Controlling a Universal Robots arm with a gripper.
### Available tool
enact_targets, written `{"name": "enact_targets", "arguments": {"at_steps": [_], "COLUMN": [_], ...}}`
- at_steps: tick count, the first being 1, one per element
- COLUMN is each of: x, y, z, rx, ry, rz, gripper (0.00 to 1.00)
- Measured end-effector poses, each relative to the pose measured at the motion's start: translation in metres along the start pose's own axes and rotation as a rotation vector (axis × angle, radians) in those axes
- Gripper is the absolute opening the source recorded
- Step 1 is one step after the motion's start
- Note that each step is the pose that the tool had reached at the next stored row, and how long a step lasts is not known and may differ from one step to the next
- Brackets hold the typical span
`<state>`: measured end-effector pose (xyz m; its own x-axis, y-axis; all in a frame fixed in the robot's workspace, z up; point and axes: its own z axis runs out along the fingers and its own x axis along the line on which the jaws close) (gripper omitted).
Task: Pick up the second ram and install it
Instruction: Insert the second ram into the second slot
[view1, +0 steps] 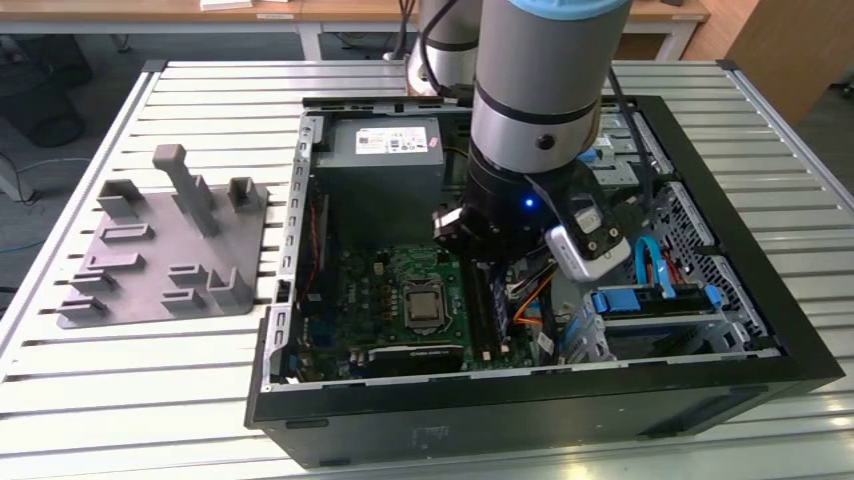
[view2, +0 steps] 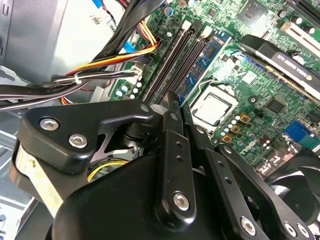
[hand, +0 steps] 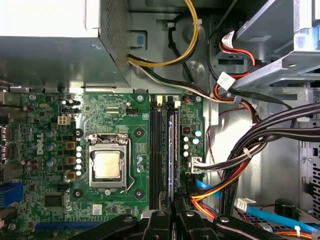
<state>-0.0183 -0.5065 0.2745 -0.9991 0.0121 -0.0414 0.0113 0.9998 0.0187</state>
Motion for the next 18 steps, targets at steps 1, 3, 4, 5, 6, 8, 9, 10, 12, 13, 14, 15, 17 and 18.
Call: {"name": "enact_targets", "arguments": {"at_steps": [1,3,4,5,6,8,9,10,12,13,14,15,17,18], "x": [0.0,0.0001,0.0001,0.0001,0.0001,0.0002,0.0002,0.0002,0.0002,0.0002,0.0003,0.0003,0.0004,0.0004], "y": [0.0,0.0,0.0,0.0,-0.0001,-0.0001,-0.0001,-0.0001,-0.0001,-0.0001,-0.0001,-0.0001,0.0002,0.0007], "z": [0.0006,0.0017,0.0023,0.0029,0.0033,0.004,0.0043,0.0047,0.0053,0.006,0.0067,0.0073,0.009,0.0098], "rx": [-0.0001,0.0,-0.0001,-0.0001,0.0,0.0002,0.0001,0.0,-0.0001,-0.0004,-0.0002,-0.0001,0.0,-0.0004], "ry": [0.0,0.0,0.0,0.0,0.0,0.0001,0.0001,0.0,0.0,-0.0001,-0.0001,0.0,0.0,0.0], "rz": [0.0,0.0,0.0,0.0,0.0,0.0,0.0,0.0,0.0,0.0,0.0,0.0,0.0,0.0], "gripper": [0.14,0.14,0.14,0.14,0.14,0.14,0.14,0.14,0.14,0.14,0.14,0.14,0.14,0.14]}}
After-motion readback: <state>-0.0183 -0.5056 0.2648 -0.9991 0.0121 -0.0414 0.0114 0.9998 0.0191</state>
